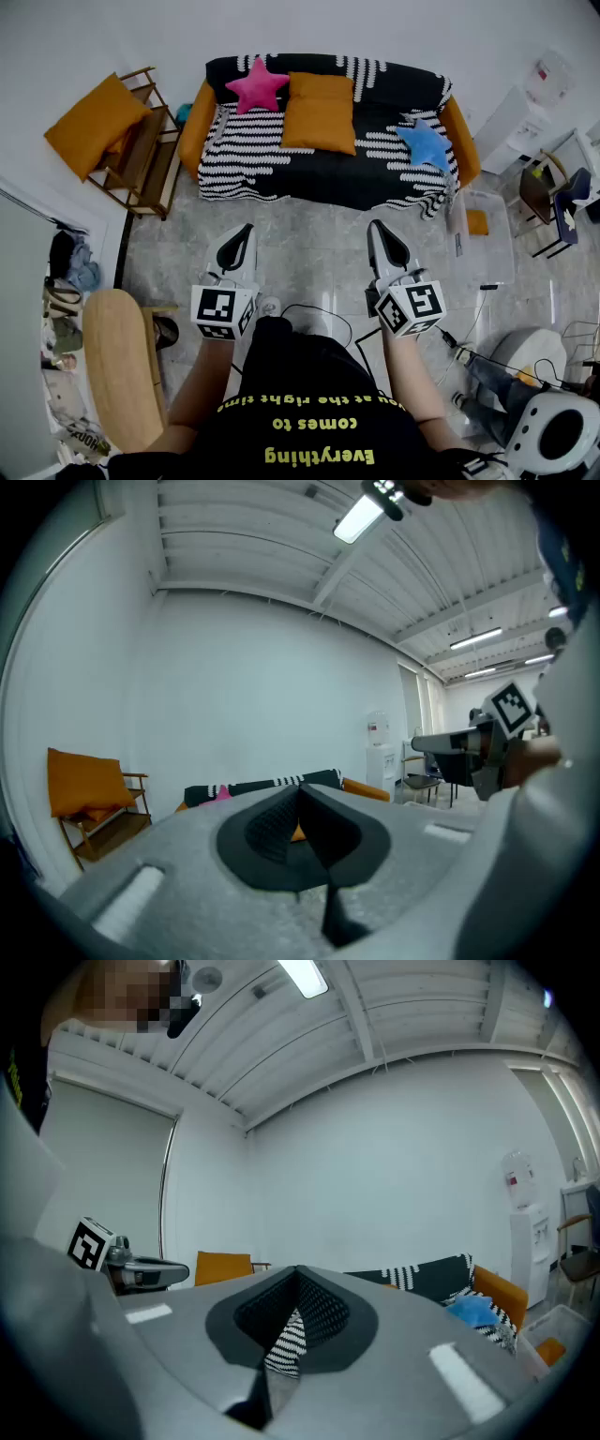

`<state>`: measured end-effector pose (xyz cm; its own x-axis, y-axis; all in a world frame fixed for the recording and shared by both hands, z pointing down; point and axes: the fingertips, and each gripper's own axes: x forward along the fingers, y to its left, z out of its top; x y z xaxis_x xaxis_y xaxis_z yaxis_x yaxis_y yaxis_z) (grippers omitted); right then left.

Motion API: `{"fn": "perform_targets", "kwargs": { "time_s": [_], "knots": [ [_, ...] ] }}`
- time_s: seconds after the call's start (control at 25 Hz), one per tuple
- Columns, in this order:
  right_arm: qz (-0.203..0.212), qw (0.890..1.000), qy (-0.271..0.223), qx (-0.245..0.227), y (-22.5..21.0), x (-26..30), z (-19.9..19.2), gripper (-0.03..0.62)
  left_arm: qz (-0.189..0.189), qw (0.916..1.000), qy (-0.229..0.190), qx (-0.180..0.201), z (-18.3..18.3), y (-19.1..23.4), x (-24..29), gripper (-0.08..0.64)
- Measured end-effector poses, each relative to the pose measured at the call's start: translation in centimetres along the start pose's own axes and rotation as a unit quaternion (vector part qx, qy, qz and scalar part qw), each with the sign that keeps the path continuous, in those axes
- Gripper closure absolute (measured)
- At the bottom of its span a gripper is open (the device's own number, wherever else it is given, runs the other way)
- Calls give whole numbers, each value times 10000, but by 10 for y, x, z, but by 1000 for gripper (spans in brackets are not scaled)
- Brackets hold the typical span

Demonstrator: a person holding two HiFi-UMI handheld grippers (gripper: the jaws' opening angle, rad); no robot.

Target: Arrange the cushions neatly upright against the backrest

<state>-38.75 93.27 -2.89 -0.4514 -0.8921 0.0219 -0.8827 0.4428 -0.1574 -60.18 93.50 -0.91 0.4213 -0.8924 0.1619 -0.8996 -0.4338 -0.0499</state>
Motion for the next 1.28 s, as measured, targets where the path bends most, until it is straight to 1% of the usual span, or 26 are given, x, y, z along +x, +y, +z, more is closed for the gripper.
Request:
{"fn": "perform_targets", "kwargs": {
  "time_s": [0.2,0.32,0.56,0.84,1.08,1.28],
  "knots": [
    [-29,9999,124,-52,0,-15,-10,581,-12,9998,186,32,-9,-10,-7,561],
    [-52,9999,129,-36,-2,-19,-11,581,-10,9997,217,57,-9,-15,-8,561],
    [16,10000,16,28,-3,-21,-8,581,-10,9999,138,87,-6,-20,-5,561],
    [38,9999,16,-102,-3,-18,-5,581,22,9999,75,67,-1,-18,2,561],
    [26,9999,-10,-164,-6,-8,-1,581,-32,10000,7,39,3,-16,17,561],
    [-8,9999,28,-149,-14,9,-5,581,-99,10000,-9,-1,1,-10,38,561]
  ]
}}
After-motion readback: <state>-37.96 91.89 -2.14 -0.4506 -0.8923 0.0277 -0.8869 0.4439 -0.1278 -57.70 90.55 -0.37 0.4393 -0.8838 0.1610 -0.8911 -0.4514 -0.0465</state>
